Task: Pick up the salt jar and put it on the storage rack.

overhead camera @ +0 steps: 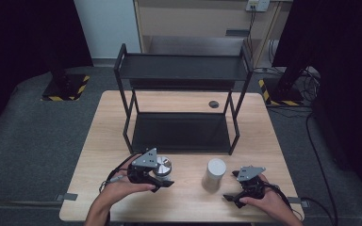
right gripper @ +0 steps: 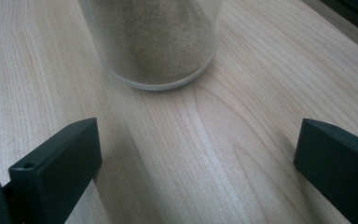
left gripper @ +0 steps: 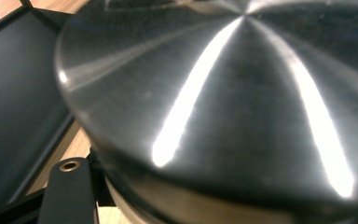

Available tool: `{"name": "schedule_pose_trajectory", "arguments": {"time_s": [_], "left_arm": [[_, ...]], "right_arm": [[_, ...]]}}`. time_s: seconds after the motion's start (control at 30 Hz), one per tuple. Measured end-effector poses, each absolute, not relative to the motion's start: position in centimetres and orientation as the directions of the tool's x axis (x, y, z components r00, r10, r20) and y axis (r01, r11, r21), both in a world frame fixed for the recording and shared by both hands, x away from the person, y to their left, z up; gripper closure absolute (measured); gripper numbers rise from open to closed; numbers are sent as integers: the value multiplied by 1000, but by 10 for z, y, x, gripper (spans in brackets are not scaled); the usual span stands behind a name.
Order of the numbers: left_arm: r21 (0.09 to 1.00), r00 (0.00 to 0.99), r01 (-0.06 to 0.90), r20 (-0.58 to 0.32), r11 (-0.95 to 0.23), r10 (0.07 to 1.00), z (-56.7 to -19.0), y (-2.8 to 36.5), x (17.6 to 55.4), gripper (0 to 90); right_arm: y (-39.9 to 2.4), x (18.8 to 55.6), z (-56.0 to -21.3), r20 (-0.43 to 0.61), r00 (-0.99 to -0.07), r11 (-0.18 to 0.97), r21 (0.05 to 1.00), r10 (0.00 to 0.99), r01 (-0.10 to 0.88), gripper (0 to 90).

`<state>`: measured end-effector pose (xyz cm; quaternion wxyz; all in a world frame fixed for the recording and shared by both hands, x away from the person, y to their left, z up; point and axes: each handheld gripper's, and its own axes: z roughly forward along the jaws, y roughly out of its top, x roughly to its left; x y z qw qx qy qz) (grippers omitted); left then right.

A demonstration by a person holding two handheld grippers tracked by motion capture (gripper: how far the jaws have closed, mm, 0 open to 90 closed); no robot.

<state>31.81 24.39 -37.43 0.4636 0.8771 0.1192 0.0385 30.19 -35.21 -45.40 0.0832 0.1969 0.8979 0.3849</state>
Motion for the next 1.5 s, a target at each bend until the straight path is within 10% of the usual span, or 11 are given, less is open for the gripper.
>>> {"name": "schedule_pose_trajectory", "arguments": {"time_s": [1.5], "left_arm": [[813, 964, 131, 29, -567, 264, -228, 234, 384, 299]], "right_arm": [[-352, 302, -454, 3, -909, 626, 724, 416, 289, 17]]}}
